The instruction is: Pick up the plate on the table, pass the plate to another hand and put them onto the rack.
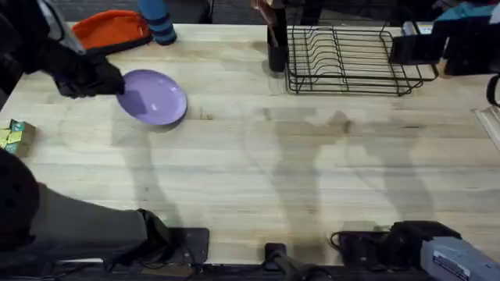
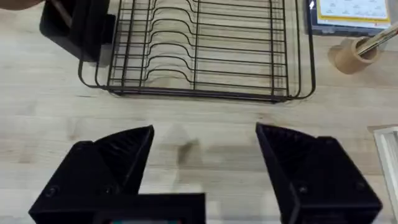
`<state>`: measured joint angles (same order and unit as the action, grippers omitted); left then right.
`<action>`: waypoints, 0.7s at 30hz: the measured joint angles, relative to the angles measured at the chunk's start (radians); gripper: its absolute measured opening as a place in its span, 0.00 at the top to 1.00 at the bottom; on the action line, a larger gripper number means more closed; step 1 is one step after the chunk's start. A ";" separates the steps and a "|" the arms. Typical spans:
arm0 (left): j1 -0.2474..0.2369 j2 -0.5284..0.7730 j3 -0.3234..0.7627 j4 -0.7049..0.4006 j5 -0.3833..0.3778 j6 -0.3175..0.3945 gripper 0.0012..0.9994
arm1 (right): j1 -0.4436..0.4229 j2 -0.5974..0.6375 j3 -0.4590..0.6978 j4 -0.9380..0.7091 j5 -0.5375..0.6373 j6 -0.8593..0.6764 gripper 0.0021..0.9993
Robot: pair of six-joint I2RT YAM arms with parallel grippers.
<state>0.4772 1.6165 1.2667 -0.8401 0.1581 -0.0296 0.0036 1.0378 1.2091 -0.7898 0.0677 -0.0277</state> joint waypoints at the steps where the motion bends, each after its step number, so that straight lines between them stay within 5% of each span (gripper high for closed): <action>1: -0.016 -0.010 0.000 0.003 0.000 0.000 0.96 | 0.000 0.000 0.000 0.000 0.000 0.000 0.00; 12: -0.204 -0.174 0.000 0.038 0.013 -0.046 0.96 | 0.000 0.000 0.000 0.000 0.000 0.000 0.00; 21: -0.237 -0.200 0.000 0.017 0.146 -0.191 0.96 | 0.000 0.000 0.000 0.000 0.000 0.000 0.00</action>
<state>0.2398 1.4165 1.2671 -0.8226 0.3039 -0.2205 0.0036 1.0380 1.2091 -0.7898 0.0677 -0.0277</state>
